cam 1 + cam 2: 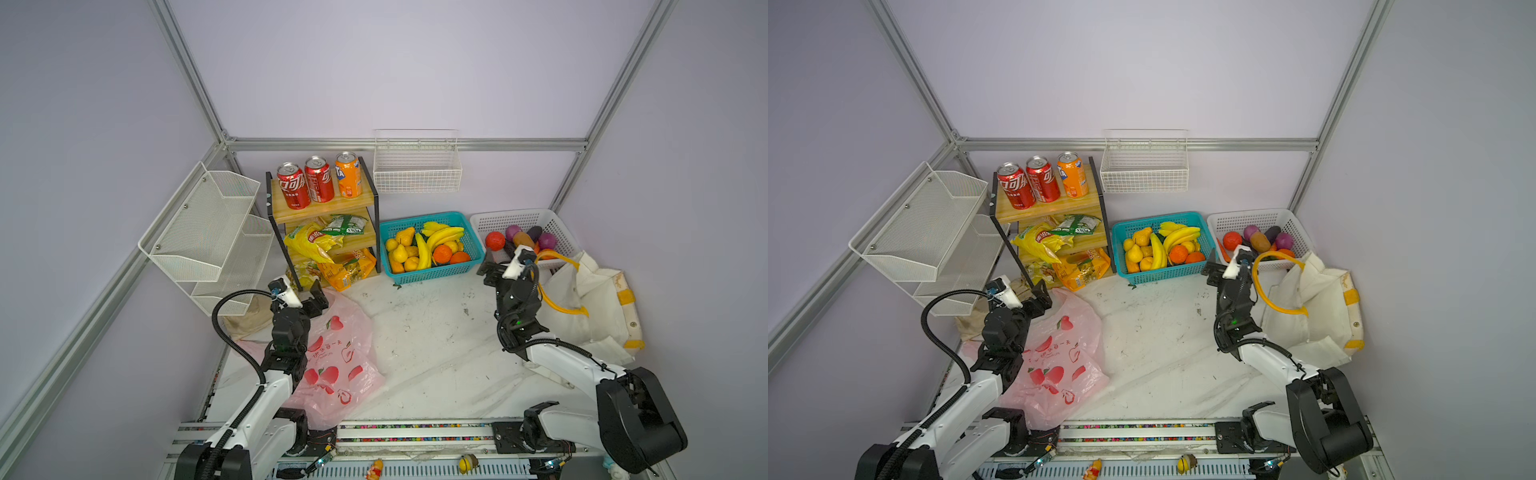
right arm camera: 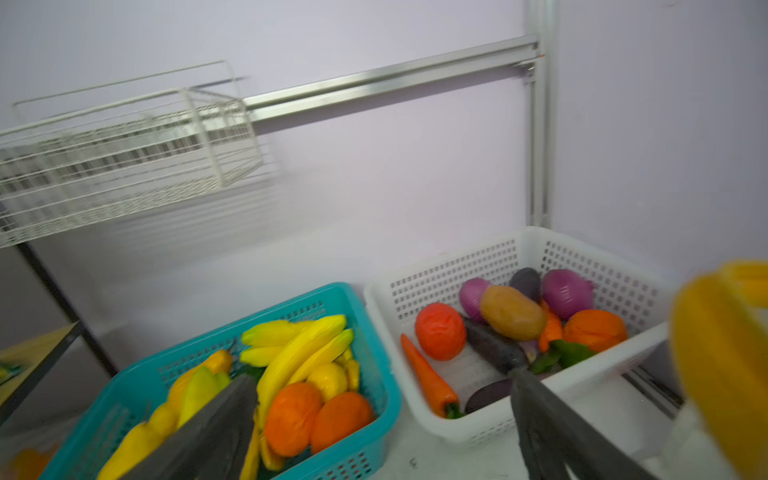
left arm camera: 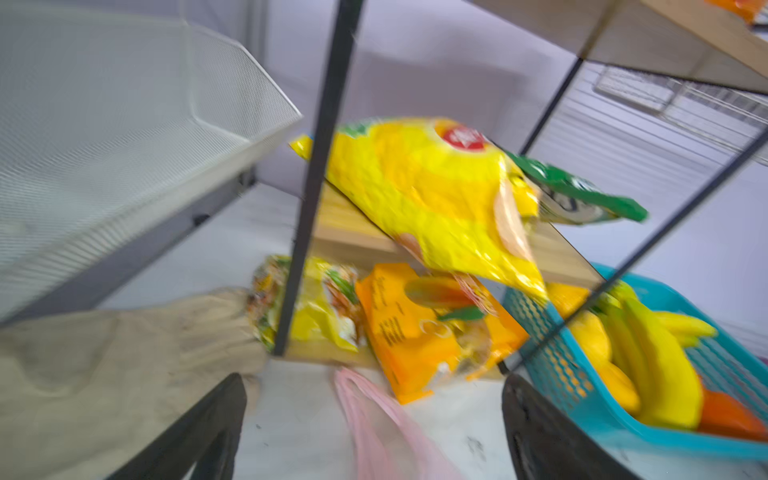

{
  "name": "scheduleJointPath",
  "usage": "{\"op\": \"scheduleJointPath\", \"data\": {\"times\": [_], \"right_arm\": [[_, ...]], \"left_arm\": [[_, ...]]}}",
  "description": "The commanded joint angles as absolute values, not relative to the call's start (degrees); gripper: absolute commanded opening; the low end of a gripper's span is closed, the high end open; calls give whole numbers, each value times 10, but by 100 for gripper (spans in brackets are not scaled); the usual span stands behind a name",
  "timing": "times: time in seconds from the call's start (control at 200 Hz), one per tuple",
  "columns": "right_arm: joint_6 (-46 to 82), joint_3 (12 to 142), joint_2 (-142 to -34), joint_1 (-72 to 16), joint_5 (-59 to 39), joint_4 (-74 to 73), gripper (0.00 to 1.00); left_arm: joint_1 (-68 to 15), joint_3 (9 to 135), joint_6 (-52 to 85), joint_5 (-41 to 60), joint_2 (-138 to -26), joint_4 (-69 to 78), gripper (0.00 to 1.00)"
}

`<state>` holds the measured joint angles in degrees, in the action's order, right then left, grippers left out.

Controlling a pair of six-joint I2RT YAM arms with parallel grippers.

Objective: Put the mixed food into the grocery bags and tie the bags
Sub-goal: 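Reach the right gripper to the cream tote bag's yellow handle and grasp it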

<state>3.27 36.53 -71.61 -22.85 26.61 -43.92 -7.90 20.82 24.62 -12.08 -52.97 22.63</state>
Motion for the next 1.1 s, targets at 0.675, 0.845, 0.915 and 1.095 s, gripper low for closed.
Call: {"op": "scheduleJointPath", "data": {"times": [0.675,0.845,0.915,1.095], "right_arm": [[101,729,-701,-135,-111,150,88],[93,816,-720,-196,34,235,86],[109,836,-684,-195,110,248,88],[101,852,-661,-79,195,294,92]], "left_arm": [[-305,604,261,198,-646,-168,94],[-305,607,254,199,-639,-174,94],[-306,606,254,196,-634,-174,95],[-306,611,252,194,-638,-175,95]]}}
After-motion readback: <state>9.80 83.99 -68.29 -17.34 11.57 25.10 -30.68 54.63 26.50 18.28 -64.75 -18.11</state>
